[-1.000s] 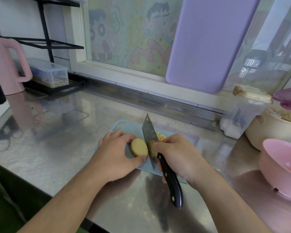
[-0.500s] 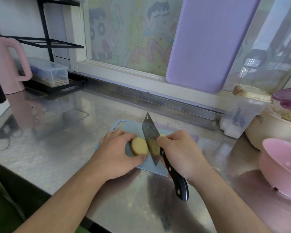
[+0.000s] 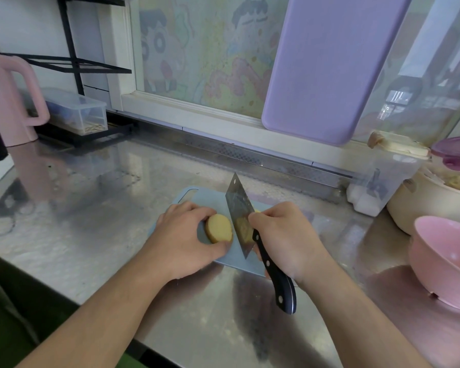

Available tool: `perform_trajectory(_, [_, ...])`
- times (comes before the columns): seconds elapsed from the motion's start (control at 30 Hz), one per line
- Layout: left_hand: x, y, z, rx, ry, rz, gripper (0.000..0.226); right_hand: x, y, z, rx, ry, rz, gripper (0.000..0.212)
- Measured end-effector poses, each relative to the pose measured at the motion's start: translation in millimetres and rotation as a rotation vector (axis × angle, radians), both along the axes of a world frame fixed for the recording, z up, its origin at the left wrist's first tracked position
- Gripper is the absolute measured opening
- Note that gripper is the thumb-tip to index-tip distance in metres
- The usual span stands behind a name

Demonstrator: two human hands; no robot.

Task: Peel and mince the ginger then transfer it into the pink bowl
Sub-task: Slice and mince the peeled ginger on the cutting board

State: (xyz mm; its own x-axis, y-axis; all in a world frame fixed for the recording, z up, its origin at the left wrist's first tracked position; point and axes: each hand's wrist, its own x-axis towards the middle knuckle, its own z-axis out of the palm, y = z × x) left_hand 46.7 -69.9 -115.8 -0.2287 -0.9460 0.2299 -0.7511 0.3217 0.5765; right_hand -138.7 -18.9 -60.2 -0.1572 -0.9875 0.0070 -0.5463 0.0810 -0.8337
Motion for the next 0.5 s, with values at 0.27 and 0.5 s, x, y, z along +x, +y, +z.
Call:
perform_trajectory(0.27, [1.2, -0.4, -1.6, 0.012, 0.132, 0.007, 0.048, 2.1, 4.8, 9.7, -0.016, -0.026, -0.013, 0.031])
perform_trajectory(0.5, [1.3, -2.5, -7.7, -0.111, 0.129, -0.07, 0.02, 8.4, 5.7, 7.4, -0.013, 0.024, -0.005, 0.031])
